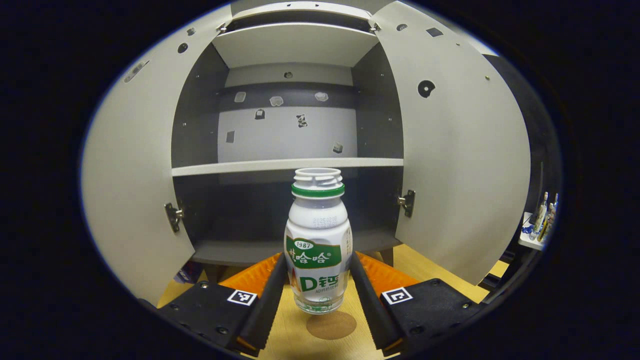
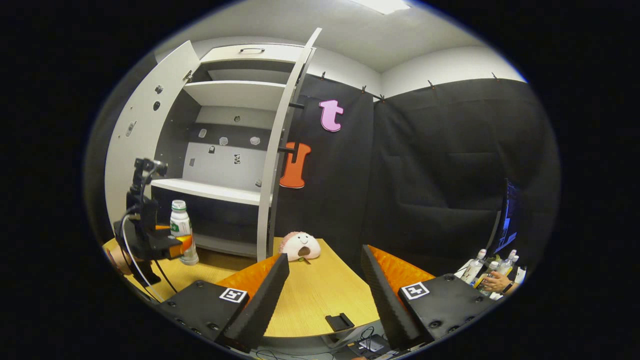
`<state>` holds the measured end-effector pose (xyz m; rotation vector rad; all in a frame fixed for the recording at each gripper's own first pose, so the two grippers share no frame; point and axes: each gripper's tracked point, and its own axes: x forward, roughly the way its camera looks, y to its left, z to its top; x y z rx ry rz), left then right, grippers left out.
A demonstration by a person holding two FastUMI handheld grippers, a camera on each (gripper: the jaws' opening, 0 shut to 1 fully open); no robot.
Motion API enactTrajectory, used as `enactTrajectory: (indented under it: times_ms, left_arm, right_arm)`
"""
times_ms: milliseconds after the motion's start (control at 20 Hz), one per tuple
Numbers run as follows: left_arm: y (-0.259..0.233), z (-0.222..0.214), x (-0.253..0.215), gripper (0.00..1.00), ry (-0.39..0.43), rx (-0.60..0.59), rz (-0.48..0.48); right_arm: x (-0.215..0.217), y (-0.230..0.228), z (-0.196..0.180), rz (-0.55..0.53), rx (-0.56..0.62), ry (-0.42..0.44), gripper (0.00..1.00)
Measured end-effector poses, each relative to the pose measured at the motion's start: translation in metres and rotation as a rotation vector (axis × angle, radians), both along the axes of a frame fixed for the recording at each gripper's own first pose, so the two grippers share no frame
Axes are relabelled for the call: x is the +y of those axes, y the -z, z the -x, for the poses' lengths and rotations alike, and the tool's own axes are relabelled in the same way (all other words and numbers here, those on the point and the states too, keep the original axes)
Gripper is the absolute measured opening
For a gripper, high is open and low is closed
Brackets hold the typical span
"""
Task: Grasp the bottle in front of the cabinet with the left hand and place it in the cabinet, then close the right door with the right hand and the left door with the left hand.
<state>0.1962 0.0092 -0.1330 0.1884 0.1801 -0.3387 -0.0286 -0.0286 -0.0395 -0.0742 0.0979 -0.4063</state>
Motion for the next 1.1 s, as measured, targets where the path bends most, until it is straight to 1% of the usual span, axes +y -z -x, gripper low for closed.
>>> enactTrajectory:
  times_ms: [200,450,600,700,850,1100]
  left_arm:
    - [-0.05,-0.019,-0.005,0.76,0.0,-0.029,0.025]
    - [-0.1,-0.059,-0.02,0.77,0.002,-0.071,0.016]
    - [-0.13,-0.084,-0.031,0.77,0.006,-0.081,0.061]
    - [-0.147,-0.102,-0.034,0.77,0.003,-0.092,0.066]
    - [-0.162,-0.126,-0.035,0.76,-0.001,-0.082,0.064]
    - [-0.169,-0.163,-0.035,0.76,-0.014,-0.058,0.043]
  right_arm:
    - [0.002,-0.002,-0.006,-0.003,-0.007,-0.008,0.96]
    - [-0.001,0.001,-0.012,-0.018,-0.01,-0.002,0.96]
    - [-0.009,0.002,-0.013,-0.014,-0.006,0.016,0.96]
    - [-0.014,0.004,-0.013,-0.018,-0.004,0.032,0.96]
    - [-0.019,0.006,-0.013,-0.021,0.0,0.051,0.96]
    - [-0.027,0.0,-0.015,-0.028,-0.006,0.07,0.96]
